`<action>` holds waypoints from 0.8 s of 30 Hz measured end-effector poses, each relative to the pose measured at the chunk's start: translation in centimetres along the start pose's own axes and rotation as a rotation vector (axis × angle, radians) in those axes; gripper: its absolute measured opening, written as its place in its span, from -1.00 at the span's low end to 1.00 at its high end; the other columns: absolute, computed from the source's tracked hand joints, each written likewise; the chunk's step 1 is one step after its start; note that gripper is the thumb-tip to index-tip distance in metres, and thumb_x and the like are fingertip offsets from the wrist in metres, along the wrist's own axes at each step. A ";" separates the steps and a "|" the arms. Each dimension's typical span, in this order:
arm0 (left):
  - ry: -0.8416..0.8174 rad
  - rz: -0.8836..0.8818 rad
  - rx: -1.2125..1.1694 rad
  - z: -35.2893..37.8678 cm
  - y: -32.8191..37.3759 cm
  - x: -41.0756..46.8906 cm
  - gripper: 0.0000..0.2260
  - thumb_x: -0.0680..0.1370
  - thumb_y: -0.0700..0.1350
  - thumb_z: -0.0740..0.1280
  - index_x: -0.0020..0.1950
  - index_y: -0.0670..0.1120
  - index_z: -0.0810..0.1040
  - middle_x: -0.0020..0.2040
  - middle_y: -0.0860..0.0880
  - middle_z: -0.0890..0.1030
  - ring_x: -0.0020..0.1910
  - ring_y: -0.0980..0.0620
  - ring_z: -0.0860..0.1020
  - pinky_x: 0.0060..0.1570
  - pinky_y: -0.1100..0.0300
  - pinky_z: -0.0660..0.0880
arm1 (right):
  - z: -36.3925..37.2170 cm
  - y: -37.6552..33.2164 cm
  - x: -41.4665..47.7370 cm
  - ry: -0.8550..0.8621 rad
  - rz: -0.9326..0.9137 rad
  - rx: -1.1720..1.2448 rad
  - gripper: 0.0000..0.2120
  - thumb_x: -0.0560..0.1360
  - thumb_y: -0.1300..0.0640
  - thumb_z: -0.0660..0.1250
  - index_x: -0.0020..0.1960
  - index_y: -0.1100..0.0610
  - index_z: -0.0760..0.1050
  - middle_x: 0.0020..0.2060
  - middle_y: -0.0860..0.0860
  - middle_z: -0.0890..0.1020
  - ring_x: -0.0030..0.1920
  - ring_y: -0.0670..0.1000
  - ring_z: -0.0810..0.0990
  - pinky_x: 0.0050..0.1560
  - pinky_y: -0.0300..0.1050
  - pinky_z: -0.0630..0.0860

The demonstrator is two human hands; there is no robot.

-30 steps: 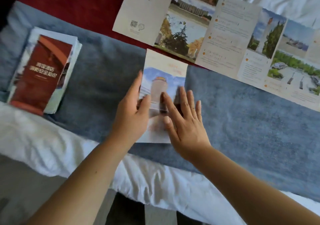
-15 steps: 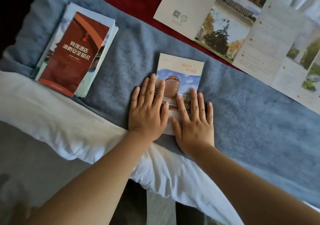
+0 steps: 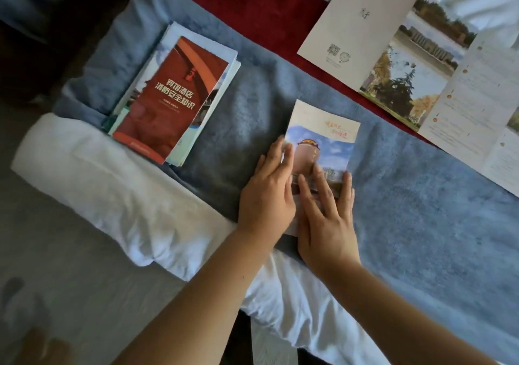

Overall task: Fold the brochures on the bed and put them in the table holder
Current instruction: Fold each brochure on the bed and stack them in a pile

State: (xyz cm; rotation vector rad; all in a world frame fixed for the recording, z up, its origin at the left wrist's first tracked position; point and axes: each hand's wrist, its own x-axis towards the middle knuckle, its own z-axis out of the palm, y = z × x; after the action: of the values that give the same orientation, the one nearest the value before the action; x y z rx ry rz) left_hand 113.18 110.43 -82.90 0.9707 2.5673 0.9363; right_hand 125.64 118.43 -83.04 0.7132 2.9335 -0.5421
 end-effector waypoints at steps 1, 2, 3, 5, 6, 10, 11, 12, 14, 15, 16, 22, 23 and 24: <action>0.020 -0.024 -0.028 -1.3 -0.4 0.4 -0.57 0.63 -0.18 0.24 0.51 -0.17 0.47 0.56 -0.10 0.39 0.43 -0.14 0.50 0.28 -0.05 0.56 | 0.3 -0.9 0.7 -0.012 -0.012 0.006 -0.47 0.65 0.06 0.06 0.60 0.12 0.28 0.63 0.15 0.17 0.58 0.50 -0.08 0.53 0.49 -0.01; 0.055 -0.029 -0.026 -2.6 -0.8 0.9 -0.58 0.61 -0.18 0.26 0.48 -0.15 0.50 0.55 -0.06 0.42 0.35 -0.12 0.57 0.16 -0.02 0.63 | 0.4 -1.8 1.6 -0.047 -0.029 -0.003 -0.47 0.67 0.02 0.01 0.62 0.13 0.25 0.63 0.15 0.16 0.58 0.49 -0.08 0.53 0.49 -0.03; 0.098 -0.009 -0.003 -4.1 -1.5 1.6 -0.59 0.60 -0.20 0.27 0.45 -0.12 0.54 0.52 -0.04 0.46 0.26 -0.12 0.63 0.05 -0.01 0.67 | 0.6 -3.0 2.7 -0.108 -0.056 -0.024 -0.44 0.70 -0.06 -0.07 0.64 0.13 0.19 0.64 0.15 0.12 0.59 0.47 -0.09 0.53 0.48 -0.06; 0.152 0.079 0.065 -7.1 -3.0 3.1 -0.58 0.56 -0.23 0.24 0.42 -0.06 0.55 0.48 -0.01 0.50 0.14 -0.15 0.69 -0.08 0.00 0.67 | 1.2 -5.6 4.8 -0.250 -0.138 -0.119 -0.33 0.69 -0.24 -0.19 0.68 0.10 -0.01 0.66 0.13 0.00 0.60 0.43 -0.14 0.53 0.45 -0.15; 0.151 0.113 0.114 -8.8 -4.0 3.9 -0.57 0.55 -0.23 0.22 0.41 -0.04 0.55 0.48 0.00 0.51 0.11 -0.16 0.69 -0.10 0.00 0.67 | 1.6 -7.2 5.8 -0.279 -0.175 -0.158 -0.33 0.69 -0.24 -0.16 0.68 0.08 -0.10 0.67 0.12 -0.08 0.60 0.43 -0.19 0.54 0.44 -0.17; 0.124 0.124 0.299 -13.6 -8.6 7.0 -0.56 0.51 -0.34 0.41 0.39 -0.12 0.59 0.47 -0.03 0.51 0.18 -0.18 0.67 -0.03 -0.04 0.65 | 1.2 -13.4 9.7 -0.153 -0.148 0.045 -0.41 0.66 -0.03 0.02 0.67 0.07 0.08 0.65 0.17 0.03 0.58 0.47 -0.17 0.57 0.41 -0.06; 0.108 0.104 0.321 -14.7 -9.9 7.6 -0.55 0.52 -0.34 0.43 0.41 -0.13 0.57 0.49 -0.04 0.50 0.21 -0.21 0.65 0.01 -0.10 0.65 | 1.1 -14.7 10.6 -0.109 -0.149 0.093 -0.42 0.66 -0.01 0.09 0.65 0.09 0.15 0.64 0.19 0.08 0.59 0.46 -0.14 0.56 0.39 0.03; 0.090 0.088 0.335 -15.6 -11.0 8.2 -0.55 0.54 -0.34 0.42 0.43 -0.14 0.55 0.50 -0.05 0.48 0.23 -0.24 0.64 0.05 -0.15 0.66 | 1.1 -15.7 11.5 -0.098 -0.151 0.122 -0.42 0.66 0.00 0.13 0.64 0.11 0.18 0.64 0.18 0.10 0.59 0.44 -0.13 0.56 0.37 0.10; 0.065 0.077 0.351 -17.1 -13.0 9.3 -0.53 0.57 -0.34 0.40 0.47 -0.16 0.50 0.53 -0.06 0.44 0.23 -0.27 0.63 0.03 -0.18 0.66 | 1.5 -17.3 13.2 -0.114 -0.148 0.160 -0.43 0.66 -0.02 0.08 0.63 0.13 0.20 0.65 0.17 0.08 0.61 0.39 -0.16 0.56 0.33 0.15; 0.058 0.073 0.357 -17.6 -13.8 9.6 -0.52 0.57 -0.35 0.39 0.49 -0.17 0.47 0.54 -0.07 0.42 0.23 -0.28 0.63 0.03 -0.18 0.66 | 1.8 -17.8 13.9 -0.109 -0.146 0.170 -0.43 0.66 -0.03 0.06 0.63 0.14 0.21 0.65 0.17 0.08 0.61 0.39 -0.15 0.56 0.33 0.15; 0.054 0.064 0.360 -18.0 -14.6 10.0 -0.51 0.56 -0.36 0.39 0.50 -0.17 0.46 0.56 -0.07 0.41 0.22 -0.28 0.63 0.02 -0.17 0.66 | 2.0 -18.3 14.5 -0.103 -0.144 0.158 -0.43 0.66 -0.03 0.06 0.62 0.14 0.22 0.64 0.17 0.09 0.61 0.39 -0.14 0.57 0.33 0.13; 0.001 0.052 0.465 -17.2 -17.2 9.6 -0.56 0.61 -0.28 0.32 0.50 -0.13 0.47 0.59 -0.17 0.32 0.48 -0.27 0.42 0.33 -0.15 0.45 | 1.9 -19.2 14.6 -0.113 -0.083 -0.049 -0.47 0.71 -0.13 -0.01 0.66 -0.10 0.10 0.66 0.02 0.05 0.62 0.34 -0.21 0.51 0.34 -0.43; 0.008 0.087 0.478 -16.6 -17.4 9.1 -0.60 0.63 -0.23 0.29 0.49 -0.14 0.48 0.58 -0.20 0.35 0.51 -0.27 0.38 0.39 -0.15 0.39 | 1.7 -19.2 14.8 -0.109 -0.077 -0.056 -0.48 0.70 -0.12 -0.02 0.65 -0.09 0.11 0.65 0.02 0.10 0.63 0.33 -0.18 0.51 0.35 -0.42; 0.020 0.112 0.471 -15.9 -17.5 8.6 -0.61 0.66 -0.17 0.26 0.50 -0.14 0.48 0.57 -0.21 0.36 0.53 -0.27 0.35 0.43 -0.15 0.35 | 1.4 -19.2 15.2 -0.099 -0.070 -0.061 -0.47 0.69 -0.09 0.00 0.65 -0.06 0.13 0.64 0.04 0.14 0.64 0.30 -0.14 0.52 0.34 -0.40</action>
State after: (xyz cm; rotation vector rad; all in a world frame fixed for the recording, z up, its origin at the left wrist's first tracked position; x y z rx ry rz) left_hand 91.16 98.42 -81.97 1.2349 2.8374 0.3612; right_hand 103.38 108.54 -80.55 0.5622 2.8777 -0.4770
